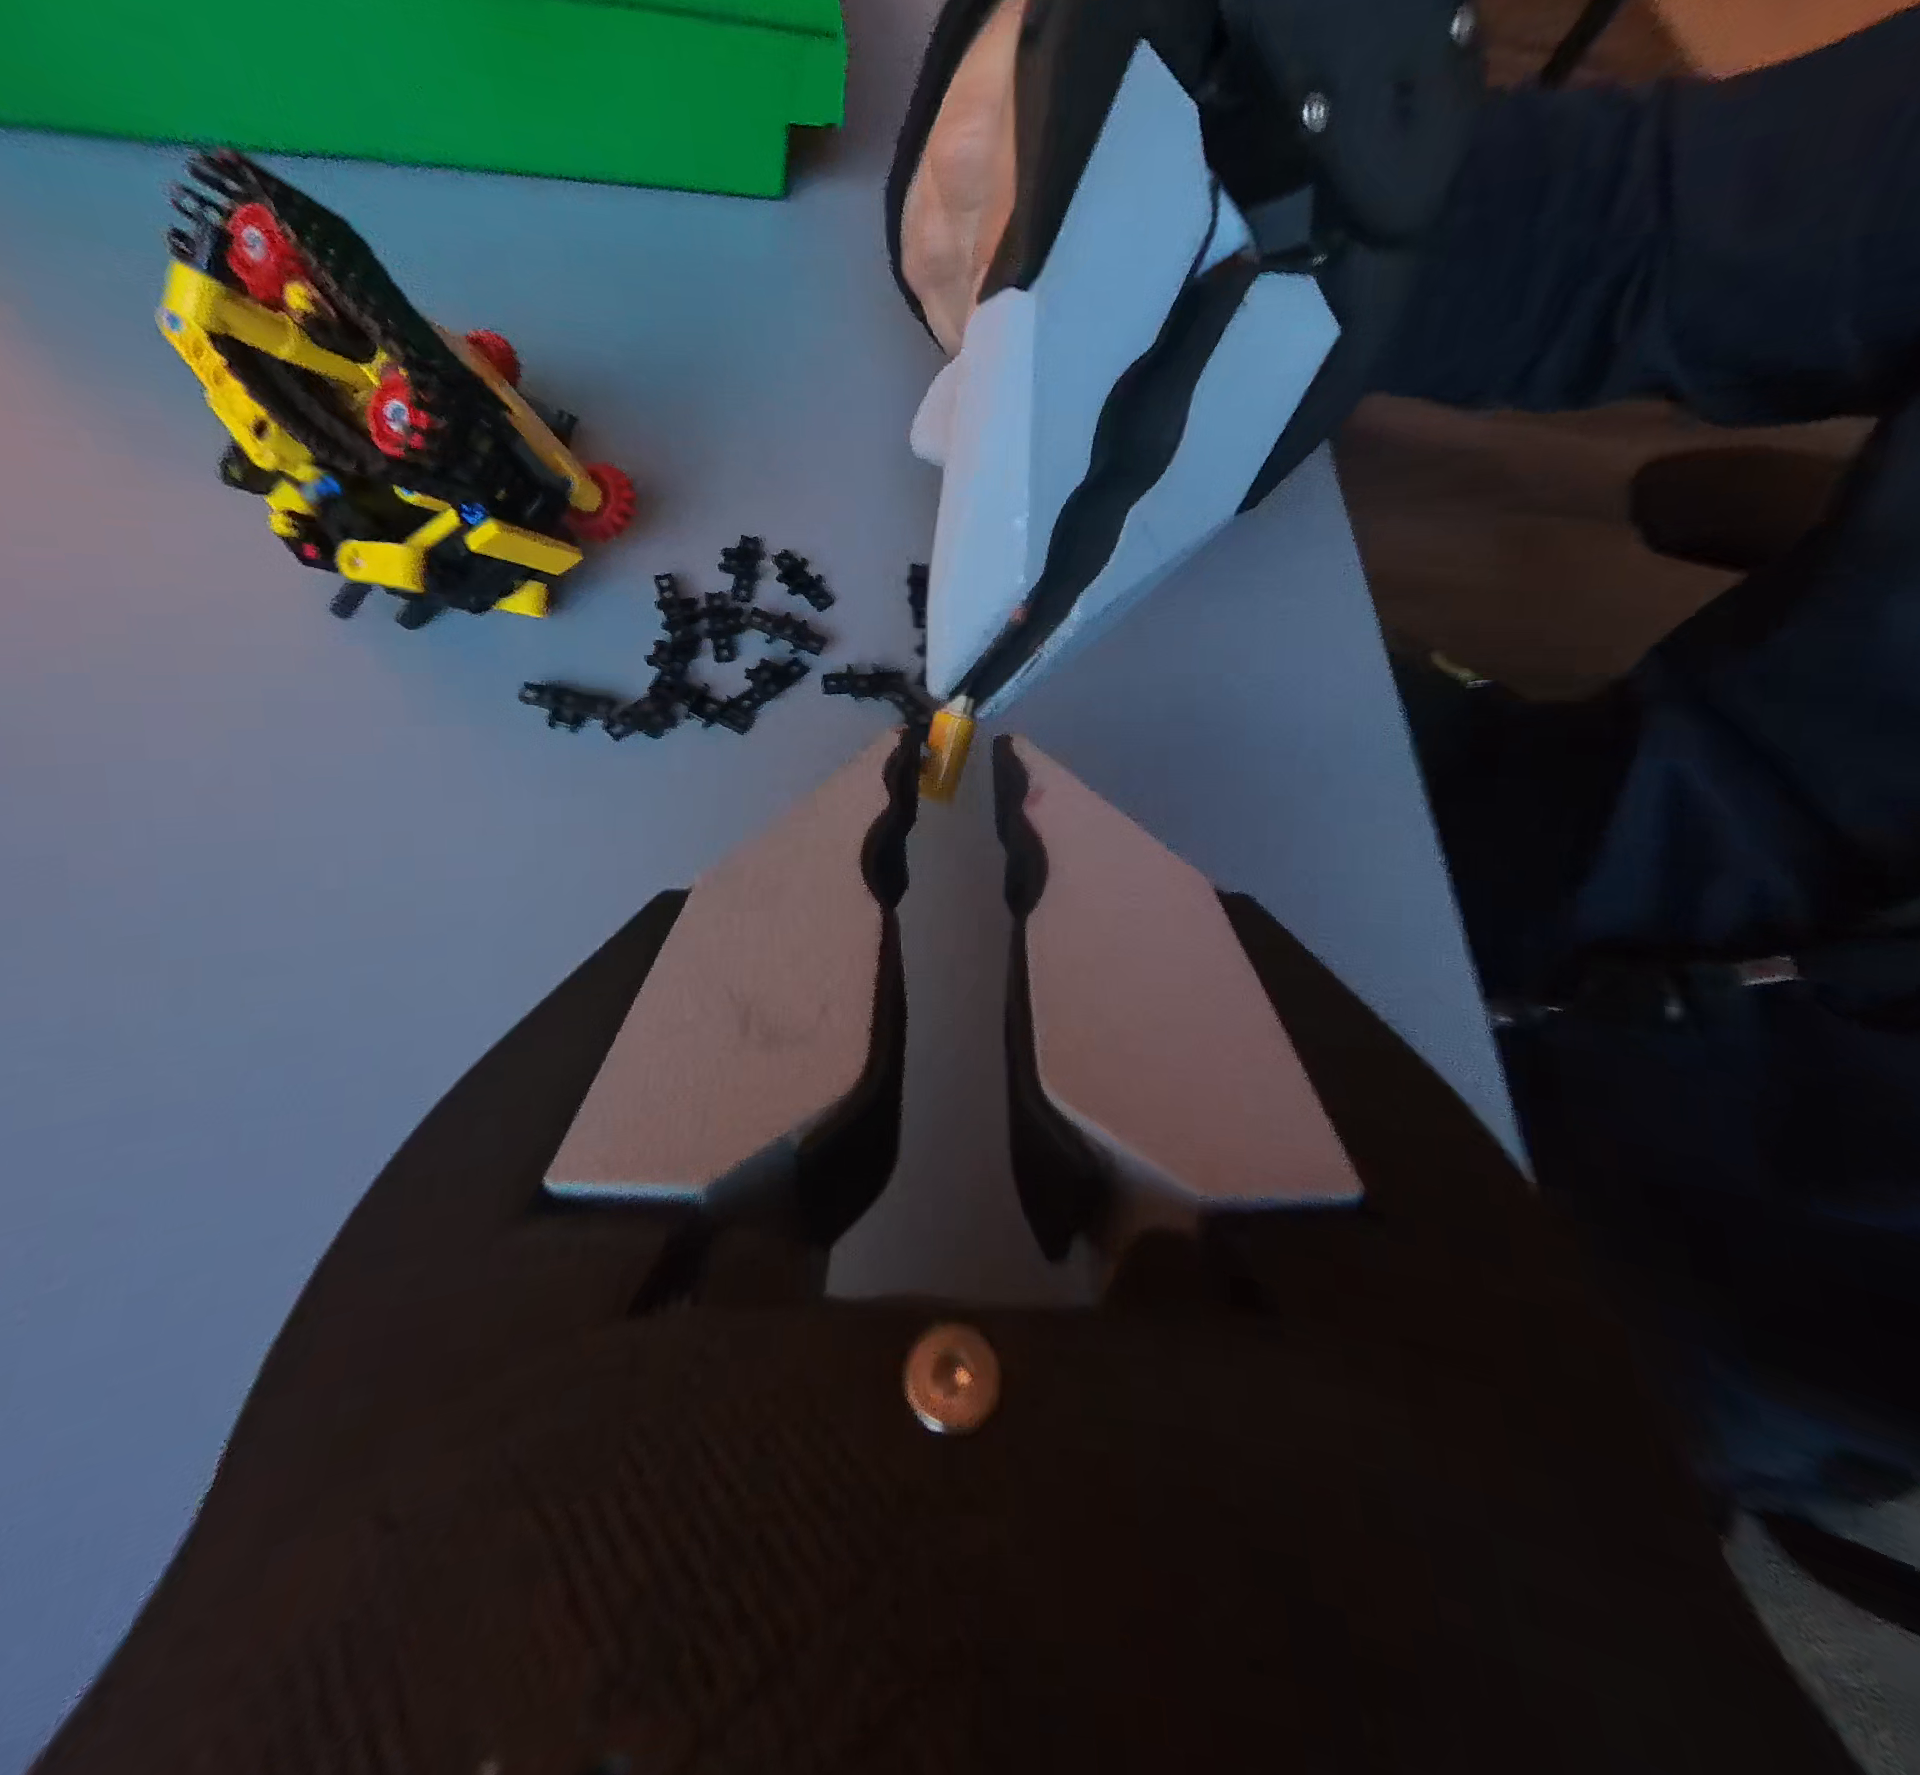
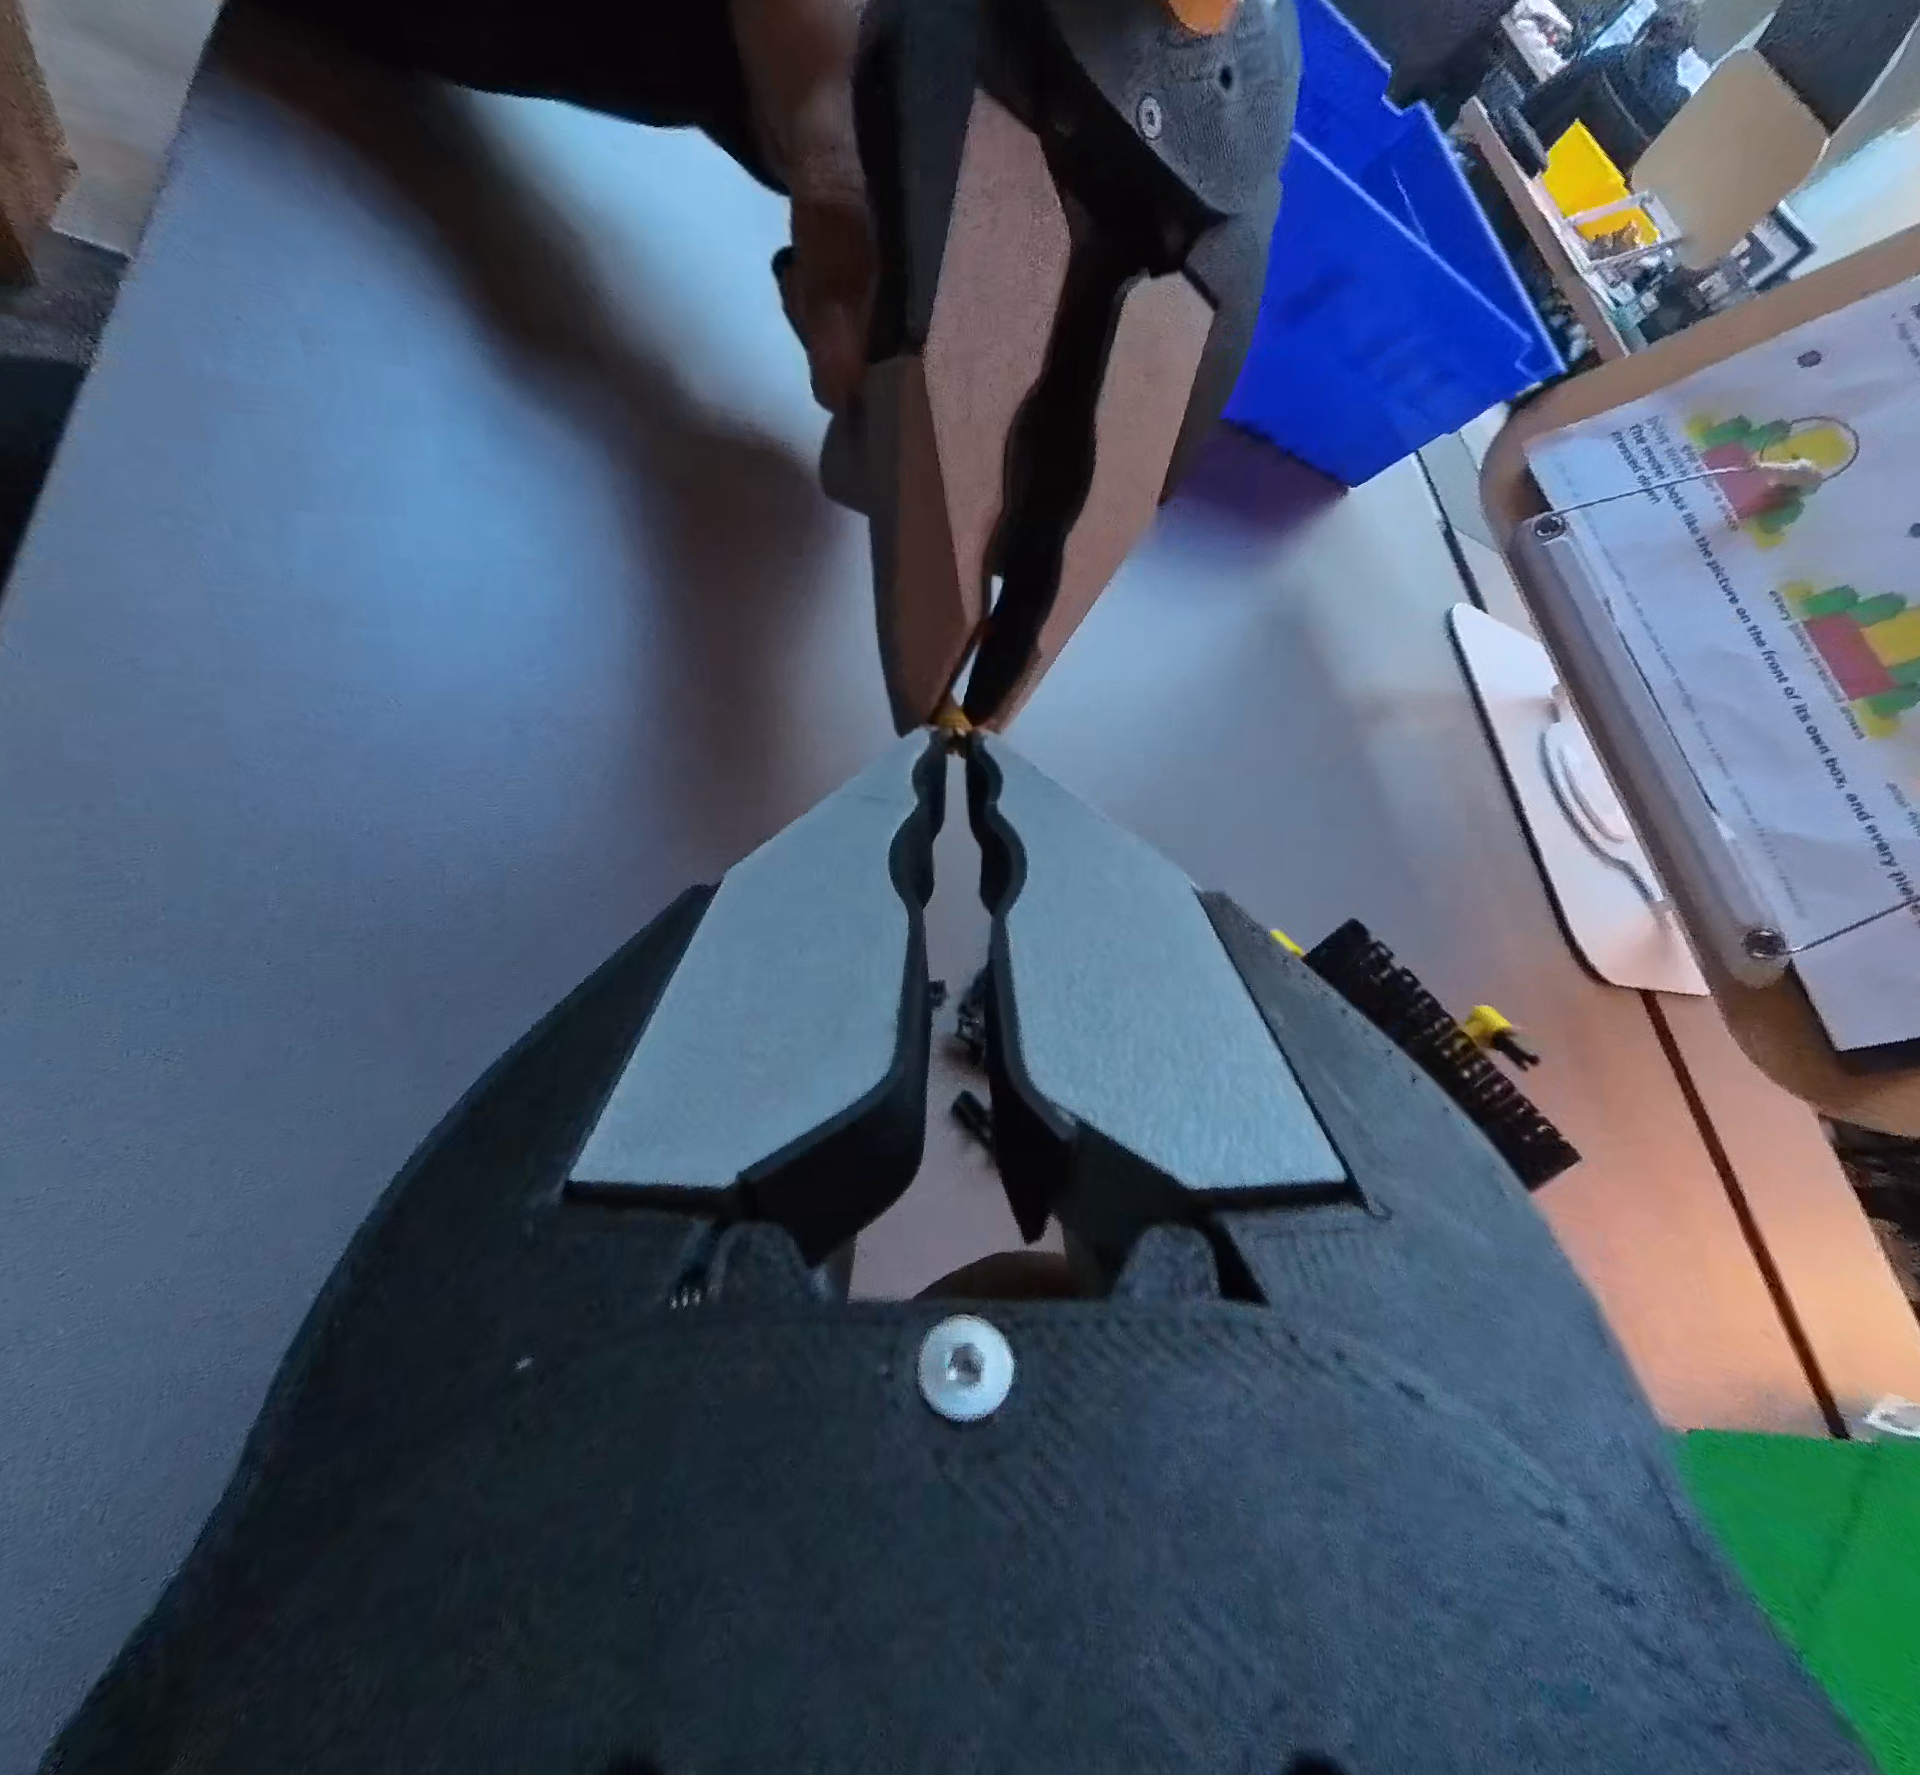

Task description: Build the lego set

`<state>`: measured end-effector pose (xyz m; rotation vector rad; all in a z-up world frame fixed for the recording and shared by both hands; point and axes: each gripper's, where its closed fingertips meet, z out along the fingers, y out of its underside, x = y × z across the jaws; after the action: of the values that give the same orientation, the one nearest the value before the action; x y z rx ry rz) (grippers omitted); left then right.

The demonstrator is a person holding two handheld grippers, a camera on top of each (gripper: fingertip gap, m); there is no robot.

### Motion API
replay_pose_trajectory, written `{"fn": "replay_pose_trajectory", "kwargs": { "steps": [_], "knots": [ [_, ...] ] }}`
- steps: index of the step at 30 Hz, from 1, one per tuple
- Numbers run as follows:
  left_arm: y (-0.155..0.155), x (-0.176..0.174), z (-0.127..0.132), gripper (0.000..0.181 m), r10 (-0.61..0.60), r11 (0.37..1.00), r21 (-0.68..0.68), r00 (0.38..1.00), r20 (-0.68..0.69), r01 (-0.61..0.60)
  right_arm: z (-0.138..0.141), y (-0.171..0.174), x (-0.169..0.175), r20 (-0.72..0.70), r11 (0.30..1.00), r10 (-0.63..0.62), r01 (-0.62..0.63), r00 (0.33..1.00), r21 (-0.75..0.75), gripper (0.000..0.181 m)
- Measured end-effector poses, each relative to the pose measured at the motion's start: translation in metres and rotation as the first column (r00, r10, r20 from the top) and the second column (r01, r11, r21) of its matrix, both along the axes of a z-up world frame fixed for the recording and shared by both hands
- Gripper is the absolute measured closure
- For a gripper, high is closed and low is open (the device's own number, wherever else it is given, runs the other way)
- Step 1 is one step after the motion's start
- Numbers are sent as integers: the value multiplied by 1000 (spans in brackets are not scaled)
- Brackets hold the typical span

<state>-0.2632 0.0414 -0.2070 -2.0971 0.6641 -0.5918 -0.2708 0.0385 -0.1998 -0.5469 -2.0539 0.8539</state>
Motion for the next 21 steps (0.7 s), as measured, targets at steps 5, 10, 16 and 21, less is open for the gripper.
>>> {"fn": "replay_pose_trajectory", "kwargs": {
  "steps": [5, 10, 16, 21],
  "knots": [
    [10, -5, 4, 177, 47, 989, 150, 981, -190, -18, 3, 8, -3, 79, 988, -36, 48, 996, -147, 181],
    [16, -4, 11, 177, 124, 951, 309, 931, -343, -12, 11, 10, -1, 146, 949, -12, 57, 989, -311, 181],
    [20, -12, 30, 177, 291, 855, 518, 853, -433, -29, 29, 14, -8, 202, 817, 10, 109, 979, -567, 181],
    [25, -20, 41, 177, 499, 731, 668, 561, -661, 137, 37, 18, -12, 306, 576, 121, 184, 944, -796, 181]
  ]
}}
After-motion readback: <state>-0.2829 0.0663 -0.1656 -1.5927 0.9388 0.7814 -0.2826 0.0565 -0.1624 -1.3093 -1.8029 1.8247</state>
